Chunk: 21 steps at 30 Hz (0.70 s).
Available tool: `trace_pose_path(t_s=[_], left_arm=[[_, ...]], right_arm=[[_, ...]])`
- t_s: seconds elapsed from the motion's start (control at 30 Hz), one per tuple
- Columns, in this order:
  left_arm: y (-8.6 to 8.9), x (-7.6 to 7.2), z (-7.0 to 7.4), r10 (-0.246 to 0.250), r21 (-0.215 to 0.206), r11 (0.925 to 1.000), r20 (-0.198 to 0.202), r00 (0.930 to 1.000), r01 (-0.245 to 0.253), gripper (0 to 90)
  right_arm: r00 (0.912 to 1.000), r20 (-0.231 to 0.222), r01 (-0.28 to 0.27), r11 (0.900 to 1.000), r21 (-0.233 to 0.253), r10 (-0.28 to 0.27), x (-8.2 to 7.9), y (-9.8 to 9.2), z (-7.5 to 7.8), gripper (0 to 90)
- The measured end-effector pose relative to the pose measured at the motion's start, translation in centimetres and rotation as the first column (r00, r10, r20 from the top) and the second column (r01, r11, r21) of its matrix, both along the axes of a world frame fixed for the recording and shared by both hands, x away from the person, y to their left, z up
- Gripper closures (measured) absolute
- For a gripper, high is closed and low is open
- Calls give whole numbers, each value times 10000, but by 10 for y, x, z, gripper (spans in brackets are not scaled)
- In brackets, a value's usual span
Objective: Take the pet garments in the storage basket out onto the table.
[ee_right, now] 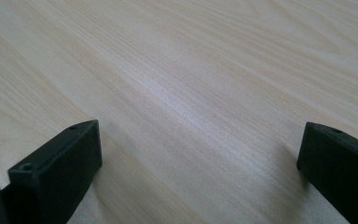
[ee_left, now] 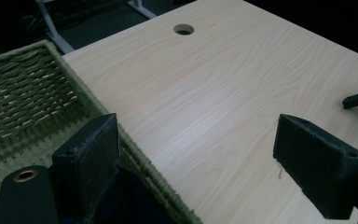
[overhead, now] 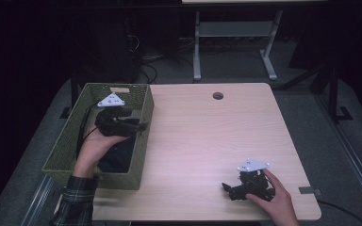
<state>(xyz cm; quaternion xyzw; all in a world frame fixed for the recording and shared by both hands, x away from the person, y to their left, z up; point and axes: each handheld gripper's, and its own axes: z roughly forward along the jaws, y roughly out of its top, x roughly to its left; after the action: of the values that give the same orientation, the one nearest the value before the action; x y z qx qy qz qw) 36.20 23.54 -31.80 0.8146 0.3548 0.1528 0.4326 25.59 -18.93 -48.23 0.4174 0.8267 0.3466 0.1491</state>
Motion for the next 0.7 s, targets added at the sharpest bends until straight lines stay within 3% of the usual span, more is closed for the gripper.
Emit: trace_pose_path(t_s=[0.4, 0.43, 0.57, 0.7], left_arm=[[29, 4, -6, 603, 184, 9980, -180, 9980, -599, 139], [34, 6, -8, 653, 398, 9971, -186, 9977, -645, 139], [40, 8, -13, 750, 565, 9957, -231, 9969, -736, 139], [51, 14, -23, 1197, 718, 9906, -460, 9917, -1162, 139]], right_arm=[[10000, -10, 4, 10000, -4, -4, 0, 0, 0, 0], [10000, -8, 4, 10000, -6, -4, 0, 0, 0, 0], [10000, -8, 7, 10000, -1, -7, 0, 0, 0, 0], [10000, -9, 4, 10000, -4, -4, 0, 0, 0, 0]])
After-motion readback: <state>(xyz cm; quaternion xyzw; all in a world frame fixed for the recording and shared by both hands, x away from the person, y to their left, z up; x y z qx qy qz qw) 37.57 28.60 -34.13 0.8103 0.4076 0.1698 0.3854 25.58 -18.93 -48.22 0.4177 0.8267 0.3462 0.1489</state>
